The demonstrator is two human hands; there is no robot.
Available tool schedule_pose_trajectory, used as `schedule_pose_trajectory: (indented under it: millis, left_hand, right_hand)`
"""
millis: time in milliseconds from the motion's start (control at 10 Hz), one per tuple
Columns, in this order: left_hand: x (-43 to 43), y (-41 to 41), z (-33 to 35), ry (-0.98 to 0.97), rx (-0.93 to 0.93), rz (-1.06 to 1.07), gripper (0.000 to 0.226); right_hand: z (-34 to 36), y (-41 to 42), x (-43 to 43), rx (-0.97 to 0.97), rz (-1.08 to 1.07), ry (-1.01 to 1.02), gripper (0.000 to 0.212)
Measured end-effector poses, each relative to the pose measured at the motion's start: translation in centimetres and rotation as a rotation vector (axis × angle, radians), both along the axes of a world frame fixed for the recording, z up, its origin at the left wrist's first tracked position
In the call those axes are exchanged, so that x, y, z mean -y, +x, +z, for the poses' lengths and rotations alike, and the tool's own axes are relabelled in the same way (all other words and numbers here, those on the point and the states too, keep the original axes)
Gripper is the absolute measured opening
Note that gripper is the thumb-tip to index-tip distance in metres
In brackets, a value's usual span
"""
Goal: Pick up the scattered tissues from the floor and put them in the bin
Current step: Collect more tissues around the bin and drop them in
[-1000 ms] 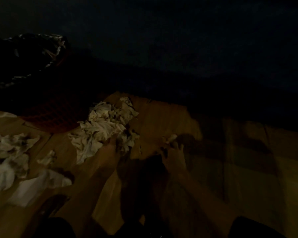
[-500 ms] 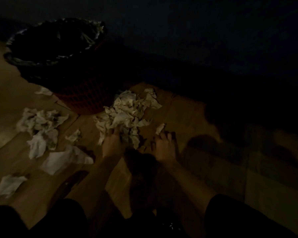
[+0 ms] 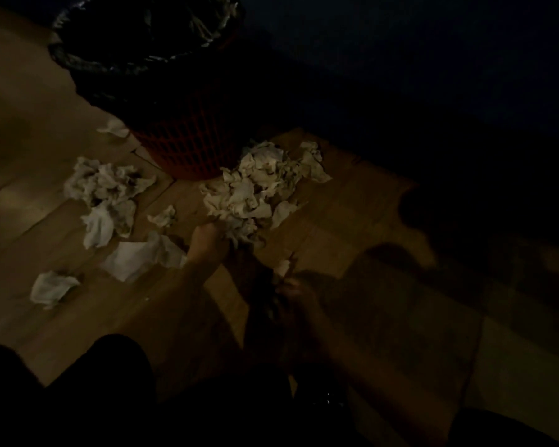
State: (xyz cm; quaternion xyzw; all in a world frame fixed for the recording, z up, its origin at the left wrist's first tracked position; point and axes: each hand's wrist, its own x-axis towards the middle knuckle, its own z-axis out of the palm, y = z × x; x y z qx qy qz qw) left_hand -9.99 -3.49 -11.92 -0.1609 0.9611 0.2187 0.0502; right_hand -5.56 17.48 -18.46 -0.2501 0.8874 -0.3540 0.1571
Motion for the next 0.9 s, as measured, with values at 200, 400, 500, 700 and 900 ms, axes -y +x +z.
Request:
schedule_pose_trajectory:
  millis: [200,400,500,700,900]
  left_hand:
    - [5.6,2.5,1.0,-0.017,-0.088,0.067,0.035]
    - [8.9,5.8,2.5,-0.071,-0.245,0.140,0.019]
    - [10.8,8.2,2.7,-0.116,-0.259,0.184,0.016]
    - [14.4,13.3,2.8,-0.123,-0.229,0.377,0.012]
    - [15.0,14.9,0.5,-0.056,-0.162,0.443,0.046]
  right_hand:
    - [1.4,3.5,1.0,0.155,0.017,-0.165,0.025]
    - [0.0,-1.6,7.1,-0.146,0.197,-0.133,0.013]
    - [2.0,-1.9,12.8,-0.177,0.176,-0.147,0.022]
    - [1.1,3.0,19.4,-0.330,0.412,0.030,0.031]
    - [-1.1,4.3,17.8,-0.437,0.598,-0.032,0.029]
